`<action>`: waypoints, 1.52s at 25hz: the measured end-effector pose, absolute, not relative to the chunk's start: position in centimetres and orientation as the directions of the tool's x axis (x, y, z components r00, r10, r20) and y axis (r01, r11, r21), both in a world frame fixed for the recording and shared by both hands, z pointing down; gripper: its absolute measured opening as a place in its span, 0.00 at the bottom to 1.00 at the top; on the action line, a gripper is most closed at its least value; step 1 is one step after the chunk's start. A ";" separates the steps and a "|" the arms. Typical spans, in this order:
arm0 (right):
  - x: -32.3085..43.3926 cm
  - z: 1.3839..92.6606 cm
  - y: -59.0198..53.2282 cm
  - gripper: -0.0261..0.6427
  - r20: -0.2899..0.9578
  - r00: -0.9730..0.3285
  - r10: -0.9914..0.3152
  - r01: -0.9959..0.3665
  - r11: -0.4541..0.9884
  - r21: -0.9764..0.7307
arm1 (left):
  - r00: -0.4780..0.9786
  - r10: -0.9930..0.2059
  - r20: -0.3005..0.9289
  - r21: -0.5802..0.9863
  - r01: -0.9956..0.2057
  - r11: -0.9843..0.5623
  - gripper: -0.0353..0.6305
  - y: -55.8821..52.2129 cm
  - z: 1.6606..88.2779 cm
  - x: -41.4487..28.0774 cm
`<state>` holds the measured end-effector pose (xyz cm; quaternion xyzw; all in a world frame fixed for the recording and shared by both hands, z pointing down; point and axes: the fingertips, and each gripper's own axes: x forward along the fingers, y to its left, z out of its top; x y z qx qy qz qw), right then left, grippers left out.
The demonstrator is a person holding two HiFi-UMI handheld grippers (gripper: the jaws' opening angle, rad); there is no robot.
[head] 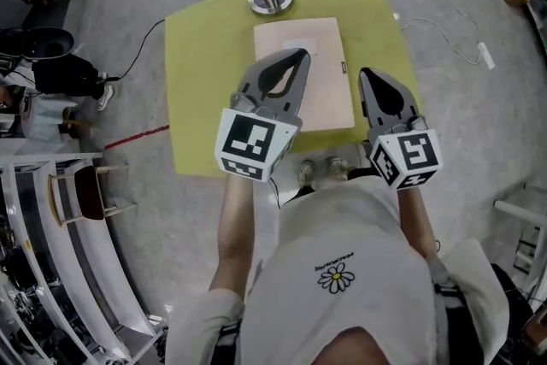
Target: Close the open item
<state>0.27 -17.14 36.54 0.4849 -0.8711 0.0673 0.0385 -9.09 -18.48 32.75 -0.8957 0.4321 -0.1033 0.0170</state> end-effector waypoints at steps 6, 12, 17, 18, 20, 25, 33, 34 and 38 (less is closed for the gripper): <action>-0.6 37.0 -16.9 0.05 0.142 -0.545 -0.826 -0.838 0.537 -0.096 | 0.361 -0.907 0.218 0.486 -0.846 -0.220 0.07 -19.5 38.2 -15.4; -1.2 37.4 -16.9 0.05 0.149 -0.560 -0.815 -0.828 0.550 -0.106 | 0.350 -0.898 0.266 0.587 -0.798 -0.137 0.09 -18.3 41.5 -16.2; -1.3 37.3 -17.0 0.05 0.149 -0.561 -0.814 -0.828 0.550 -0.110 | 0.258 -0.922 0.288 0.490 -0.867 -0.090 0.08 -18.2 41.3 -17.8; -1.2 37.4 -17.0 0.05 0.149 -0.560 -0.815 -0.829 0.549 -0.111 | 0.218 -0.930 0.296 0.434 -0.898 -0.072 0.08 -18.2 41.1 -18.2; -1.2 37.5 -17.0 0.05 0.151 -0.557 -0.816 -0.830 0.546 -0.112 | 0.128 -0.947 0.294 0.301 -0.953 -0.036 0.08 -18.2 40.5 -19.1; -1.2 37.5 -17.1 0.05 0.153 -0.551 -0.820 -0.834 0.541 -0.108 | 0.010 -0.972 0.236 0.121 -0.993 0.019 0.07 -17.8 39.1 -19.7; -0.9 37.8 -17.1 0.05 0.167 -0.529 -0.832 -0.848 0.527 -0.062 | 0.054 -0.982 0.183 0.088 -0.995 -0.039 0.07 -17.0 38.9 -18.6; -0.9 37.8 -17.1 0.05 0.166 -0.530 -0.832 -0.848 0.527 -0.064 | 0.061 -0.981 0.184 0.103 -0.994 -0.042 0.07 -17.0 39.0 -18.6; -1.0 37.6 -17.2 0.05 0.160 -0.533 -0.831 -0.845 0.531 -0.062 | 0.068 -0.980 0.188 0.133 -0.990 -0.043 0.07 -17.1 39.1 -18.7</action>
